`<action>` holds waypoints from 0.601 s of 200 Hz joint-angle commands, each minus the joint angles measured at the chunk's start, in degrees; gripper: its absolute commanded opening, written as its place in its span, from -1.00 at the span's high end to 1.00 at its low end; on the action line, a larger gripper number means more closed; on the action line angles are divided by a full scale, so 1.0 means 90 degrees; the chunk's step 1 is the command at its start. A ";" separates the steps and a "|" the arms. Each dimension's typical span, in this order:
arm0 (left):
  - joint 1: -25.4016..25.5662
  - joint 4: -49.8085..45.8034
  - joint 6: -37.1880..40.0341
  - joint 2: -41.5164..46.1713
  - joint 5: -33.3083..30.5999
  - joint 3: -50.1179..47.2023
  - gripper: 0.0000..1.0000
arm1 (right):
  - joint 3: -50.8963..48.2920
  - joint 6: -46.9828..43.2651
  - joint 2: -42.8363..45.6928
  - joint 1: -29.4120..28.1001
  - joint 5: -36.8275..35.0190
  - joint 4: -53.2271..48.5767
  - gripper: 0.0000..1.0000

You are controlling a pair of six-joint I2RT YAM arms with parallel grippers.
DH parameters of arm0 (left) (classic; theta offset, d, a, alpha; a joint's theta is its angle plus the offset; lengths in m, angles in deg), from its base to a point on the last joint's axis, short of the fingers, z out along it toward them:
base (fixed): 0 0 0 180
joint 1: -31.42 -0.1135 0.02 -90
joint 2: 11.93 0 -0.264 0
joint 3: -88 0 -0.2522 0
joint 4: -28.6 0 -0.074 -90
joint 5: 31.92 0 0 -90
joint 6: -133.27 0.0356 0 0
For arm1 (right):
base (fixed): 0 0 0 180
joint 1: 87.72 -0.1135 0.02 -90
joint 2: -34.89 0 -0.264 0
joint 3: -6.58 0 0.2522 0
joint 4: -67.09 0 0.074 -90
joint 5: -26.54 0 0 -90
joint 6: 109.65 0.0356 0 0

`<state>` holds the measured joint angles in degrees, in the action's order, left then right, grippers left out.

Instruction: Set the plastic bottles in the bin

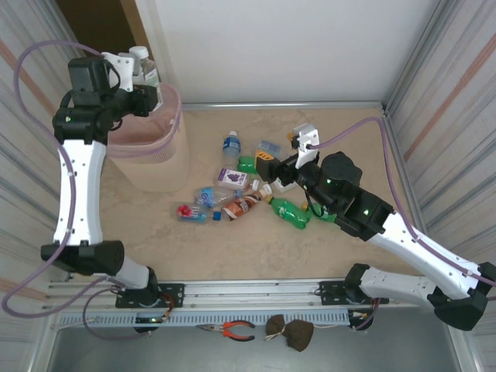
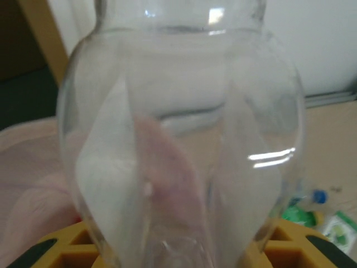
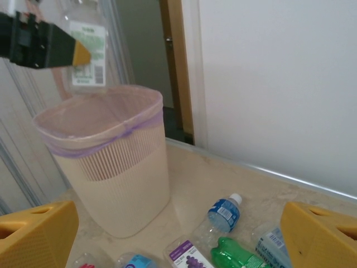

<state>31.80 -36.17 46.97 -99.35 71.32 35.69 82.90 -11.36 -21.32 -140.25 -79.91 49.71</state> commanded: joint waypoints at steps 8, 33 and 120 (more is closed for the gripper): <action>-0.0198 -0.1149 0.0881 -0.0560 -0.0933 0.0536 0.30 | 0.0235 -0.0144 -0.0015 -0.0032 -0.0008 -0.0087 -0.85; -0.0284 -0.1525 0.1182 -0.1030 -0.1543 0.0819 0.30 | 0.0216 -0.0150 -0.0015 -0.0025 -0.0036 -0.0096 -0.85; -0.0500 -0.2979 0.1689 -0.2913 -0.2970 0.2001 0.28 | 0.0149 -0.0078 -0.0015 0.0169 0.0080 -0.0212 -0.85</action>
<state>28.00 -57.26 60.00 -123.11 49.35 51.28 83.14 -11.36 -21.36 -139.77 -79.82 47.96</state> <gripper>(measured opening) 0.371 0.926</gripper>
